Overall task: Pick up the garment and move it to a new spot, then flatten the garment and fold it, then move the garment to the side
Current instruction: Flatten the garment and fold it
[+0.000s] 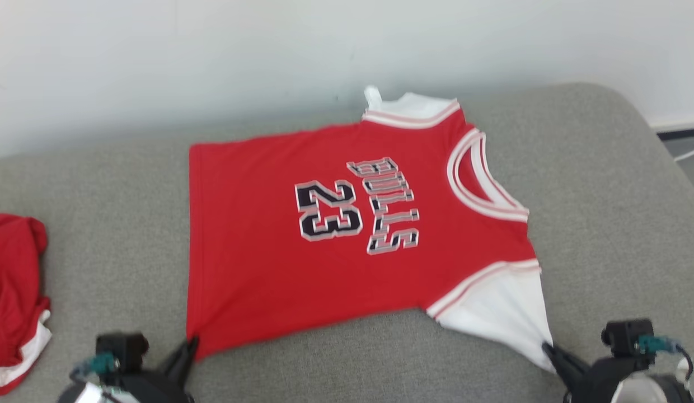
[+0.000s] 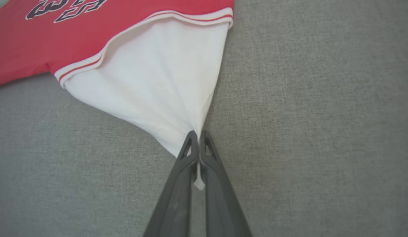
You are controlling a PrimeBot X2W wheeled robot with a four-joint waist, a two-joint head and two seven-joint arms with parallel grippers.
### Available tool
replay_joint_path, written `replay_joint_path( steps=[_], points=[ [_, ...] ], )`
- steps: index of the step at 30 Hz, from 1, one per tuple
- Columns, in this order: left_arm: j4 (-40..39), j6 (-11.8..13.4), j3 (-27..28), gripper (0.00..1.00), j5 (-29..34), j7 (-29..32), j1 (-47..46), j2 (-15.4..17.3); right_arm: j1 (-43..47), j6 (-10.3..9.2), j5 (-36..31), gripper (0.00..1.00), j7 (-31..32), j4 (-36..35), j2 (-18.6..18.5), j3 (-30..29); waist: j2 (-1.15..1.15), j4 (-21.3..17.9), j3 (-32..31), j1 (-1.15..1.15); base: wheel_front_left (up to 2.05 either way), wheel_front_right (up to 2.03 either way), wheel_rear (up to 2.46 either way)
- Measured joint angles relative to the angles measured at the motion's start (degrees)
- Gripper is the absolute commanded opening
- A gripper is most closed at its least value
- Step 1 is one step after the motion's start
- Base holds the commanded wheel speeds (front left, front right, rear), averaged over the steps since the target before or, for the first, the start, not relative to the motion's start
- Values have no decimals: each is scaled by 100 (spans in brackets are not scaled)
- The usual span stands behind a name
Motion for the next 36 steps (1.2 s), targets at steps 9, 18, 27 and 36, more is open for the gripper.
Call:
replay_joint_path(
  steps=[9, 18, 27, 36],
  points=[
    [-382, 176, -191, 0, -92, 339, 1004, 35, 922, -46, 460, 0, 792, -499, -226, 140, 0, 9, -644, 0, 0, 0, 0],
    [-620, 492, -309, 0, -45, 603, 1179, 62, 1052, -365, 619, 0, 1299, -956, -386, 151, 0, 26, -732, 2, 0, 0, 0],
    [-660, 742, -374, 0, 162, 747, 1135, 110, 1238, -676, 661, 0, 1682, -1196, -485, 211, 1, 91, -638, 2, 0, 0, 0],
    [-690, 868, -291, 100, 111, 746, 1103, 65, 1233, -857, 645, 100, 1859, -1418, -490, 230, 1, 129, -570, 2, 0, 0, 0]
  ],
)
